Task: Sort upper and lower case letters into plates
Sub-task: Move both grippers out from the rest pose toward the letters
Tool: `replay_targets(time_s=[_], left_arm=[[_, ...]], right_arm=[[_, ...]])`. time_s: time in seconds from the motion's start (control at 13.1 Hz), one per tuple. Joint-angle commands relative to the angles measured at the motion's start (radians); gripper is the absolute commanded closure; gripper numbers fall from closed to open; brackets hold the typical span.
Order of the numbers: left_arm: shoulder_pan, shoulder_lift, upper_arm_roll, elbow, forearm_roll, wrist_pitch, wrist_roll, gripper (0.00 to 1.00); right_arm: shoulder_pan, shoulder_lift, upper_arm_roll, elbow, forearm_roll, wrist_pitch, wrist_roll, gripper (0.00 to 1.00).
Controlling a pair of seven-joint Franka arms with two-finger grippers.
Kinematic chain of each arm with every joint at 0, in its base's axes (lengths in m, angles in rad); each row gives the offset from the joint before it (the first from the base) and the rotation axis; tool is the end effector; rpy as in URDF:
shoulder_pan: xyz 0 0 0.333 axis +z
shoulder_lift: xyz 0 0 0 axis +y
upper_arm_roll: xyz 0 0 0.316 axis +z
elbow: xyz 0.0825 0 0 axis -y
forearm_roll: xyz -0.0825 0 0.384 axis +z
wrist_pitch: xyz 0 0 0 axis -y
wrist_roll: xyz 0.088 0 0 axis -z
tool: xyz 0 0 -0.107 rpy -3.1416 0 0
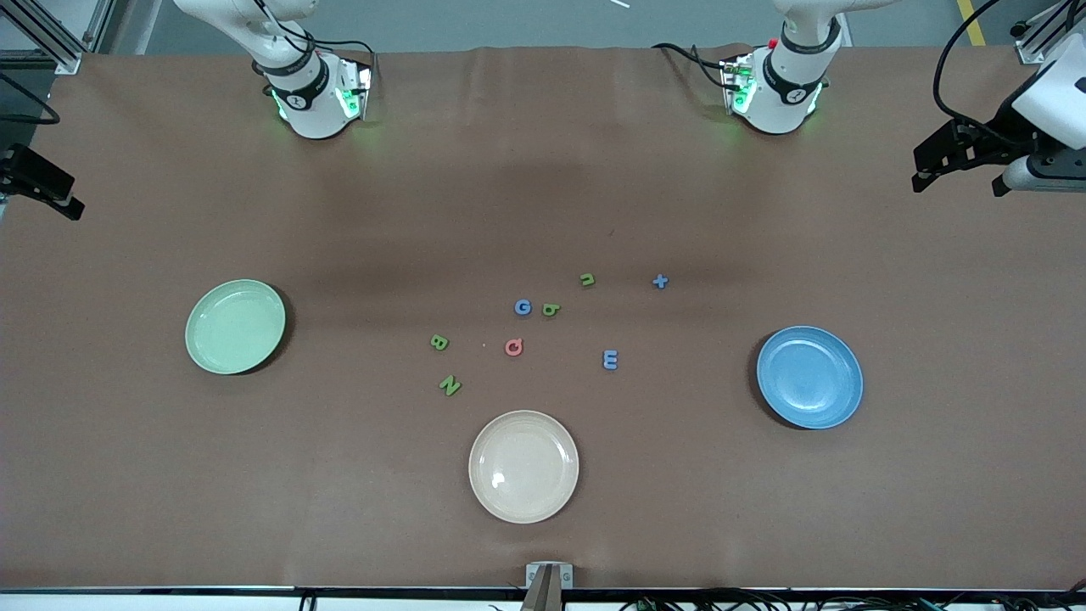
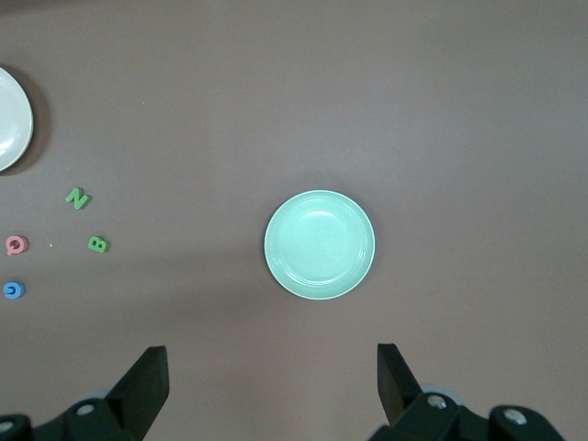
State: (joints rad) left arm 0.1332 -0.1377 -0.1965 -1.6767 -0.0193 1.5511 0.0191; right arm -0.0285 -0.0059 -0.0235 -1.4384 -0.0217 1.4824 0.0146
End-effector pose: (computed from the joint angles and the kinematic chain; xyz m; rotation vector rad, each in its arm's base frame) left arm 0.5080 -0.0417 0.6446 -3.1317 0.1272 -0.0151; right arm 0.5420 -0.0307 0.6817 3.1164 -0.1077 0.0772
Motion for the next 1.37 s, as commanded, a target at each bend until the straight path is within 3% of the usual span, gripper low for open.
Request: replay_targets(time_s=[0.0,0.53,0.76,0.92,1.07,1.3], left_arm=[[0.006,0.0,-0.003,0.012,-0.014,-0.029,0.016,0.0],[-0.018,0.049,-0.023,0.031,-0.021,-0.007,0.001,0.0],[-0.038,0.11,-0.118,-0.009,-0.025,0.076,-0.13,0.0],[-0.038,0.141,-0.202,-0.088,-0.025,0.177,-0.241,0.0],[-0.038,0.144,-0.282,-0.231,-0.016,0.349,-0.412,0.0],[-0.038,0.151,-0.357,-0.397,-0.014,0.547,-0.705,0.0]], right_arm=[[0.002,-0.003,0.0,0.003,-0.01,-0.004,0.01,0.0],[0.053,0.024,0.007,-0.007,0.005,0.004,0.011,0.0],[0.125,0.067,0.007,-0.005,0.006,0.032,0.022,0.0],[0.189,0.099,0.007,-0.005,0.005,0.062,0.118,0.0],[0.261,0.139,0.007,-0.005,0.002,0.12,0.247,0.0],[0.349,0.245,0.008,-0.008,0.006,0.223,0.252,0.0]])
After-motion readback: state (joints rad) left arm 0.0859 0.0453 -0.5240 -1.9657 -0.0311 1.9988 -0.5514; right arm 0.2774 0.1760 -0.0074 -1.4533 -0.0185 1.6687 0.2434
